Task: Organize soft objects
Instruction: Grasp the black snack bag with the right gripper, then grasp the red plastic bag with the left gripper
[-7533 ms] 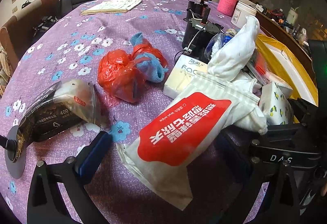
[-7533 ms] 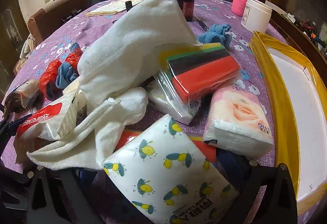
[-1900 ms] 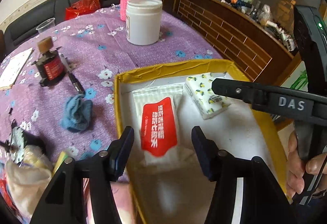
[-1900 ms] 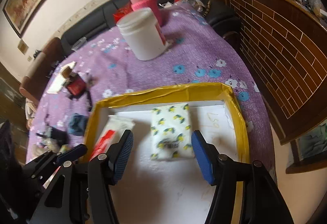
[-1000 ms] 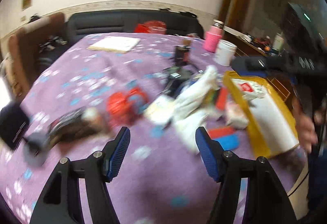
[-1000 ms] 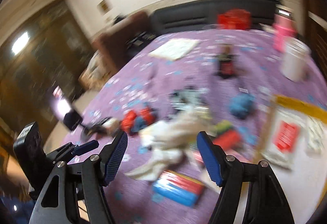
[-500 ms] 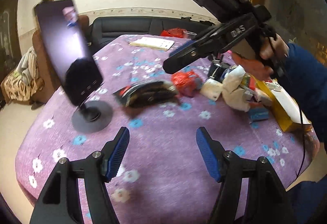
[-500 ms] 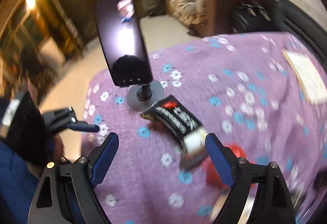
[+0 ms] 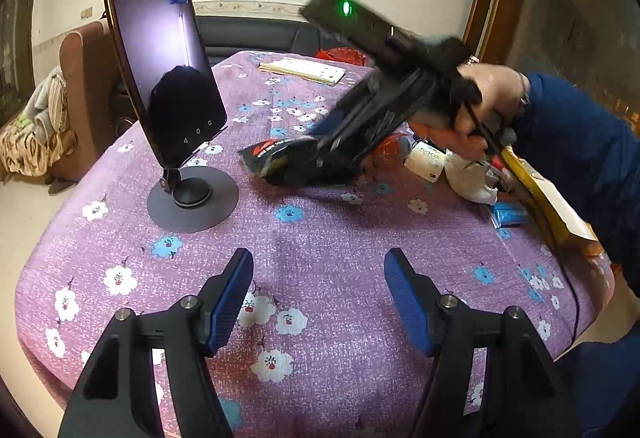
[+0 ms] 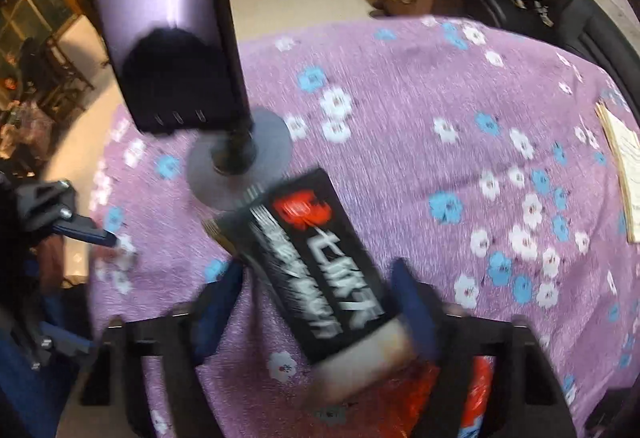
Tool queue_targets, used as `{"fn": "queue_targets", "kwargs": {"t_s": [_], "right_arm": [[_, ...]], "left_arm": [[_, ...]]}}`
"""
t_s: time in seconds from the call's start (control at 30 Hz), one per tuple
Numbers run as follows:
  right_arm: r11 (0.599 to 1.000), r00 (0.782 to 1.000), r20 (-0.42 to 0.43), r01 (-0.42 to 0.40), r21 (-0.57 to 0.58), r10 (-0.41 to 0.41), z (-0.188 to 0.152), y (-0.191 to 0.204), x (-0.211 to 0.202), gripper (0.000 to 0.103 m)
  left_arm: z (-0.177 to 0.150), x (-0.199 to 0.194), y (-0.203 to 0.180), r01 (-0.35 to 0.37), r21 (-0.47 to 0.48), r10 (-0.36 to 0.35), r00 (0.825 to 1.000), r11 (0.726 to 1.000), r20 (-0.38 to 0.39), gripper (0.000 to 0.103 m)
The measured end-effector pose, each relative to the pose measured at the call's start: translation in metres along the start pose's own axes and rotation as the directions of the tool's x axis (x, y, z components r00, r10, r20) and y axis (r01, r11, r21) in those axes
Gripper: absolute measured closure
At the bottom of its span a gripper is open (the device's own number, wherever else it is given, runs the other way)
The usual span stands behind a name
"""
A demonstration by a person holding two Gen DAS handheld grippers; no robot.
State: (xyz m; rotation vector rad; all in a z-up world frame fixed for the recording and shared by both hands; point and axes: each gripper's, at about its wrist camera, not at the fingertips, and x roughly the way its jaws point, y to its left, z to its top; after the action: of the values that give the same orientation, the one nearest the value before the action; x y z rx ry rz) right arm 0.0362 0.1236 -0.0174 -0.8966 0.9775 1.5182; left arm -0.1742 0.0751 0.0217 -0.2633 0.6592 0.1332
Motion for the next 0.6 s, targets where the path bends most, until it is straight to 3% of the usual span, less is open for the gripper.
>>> {"fn": "queue_targets", "kwargs": {"t_s": [0.03, 0.13, 0.2, 0.3, 0.4, 0.5, 0.53, 0.6], "right_arm": [[0.999, 0.999, 0.009, 0.044, 0.018, -0.045, -0.004, 0.001, 0.000, 0.057], [0.981, 0.986, 0.060, 0.150, 0.121, -0.158, -0.019, 0.006, -0.013, 0.060], [0.965, 0.974, 0.138, 0.145, 0.218, -0.178, -0.037, 0.009, -0.036, 0.060], [0.914, 0.933, 0.278, 0.108, 0.390, -0.229, -0.074, 0.007, -0.085, 0.060], [0.830, 0.831, 0.394, 0.136, 0.541, -0.392, -0.124, 0.012, -0.136, 0.060], [0.764, 0.732, 0.437, 0.173, 0.622, -0.522, -0.158, 0.024, -0.159, 0.060], [0.754, 0.706, 0.455, 0.170, 0.634, -0.542, -0.168, 0.028, -0.163, 0.060], [0.754, 0.682, 0.486, 0.148, 0.640, -0.547, -0.188, 0.035, -0.167, 0.060]], "left_arm": [[0.000, 0.001, 0.000, 0.000, -0.003, 0.000, 1.000, 1.000, 0.000, 0.035], [0.001, 0.002, -0.002, 0.006, -0.010, -0.006, 1.000, 1.000, 0.003, 0.035], [0.003, 0.003, -0.004, 0.013, -0.014, -0.013, 1.000, 1.000, 0.005, 0.035], [0.007, 0.008, -0.011, 0.017, -0.016, -0.017, 1.000, 1.000, -0.003, 0.035], [0.016, 0.013, -0.020, 0.028, -0.022, -0.029, 0.999, 0.999, -0.014, 0.035], [0.027, 0.022, -0.030, 0.035, -0.037, -0.036, 0.999, 0.999, -0.030, 0.035], [0.031, 0.025, -0.033, 0.037, -0.041, -0.038, 0.999, 0.998, -0.039, 0.035], [0.039, 0.031, -0.041, 0.037, -0.048, -0.039, 0.998, 0.998, -0.055, 0.036]]}}
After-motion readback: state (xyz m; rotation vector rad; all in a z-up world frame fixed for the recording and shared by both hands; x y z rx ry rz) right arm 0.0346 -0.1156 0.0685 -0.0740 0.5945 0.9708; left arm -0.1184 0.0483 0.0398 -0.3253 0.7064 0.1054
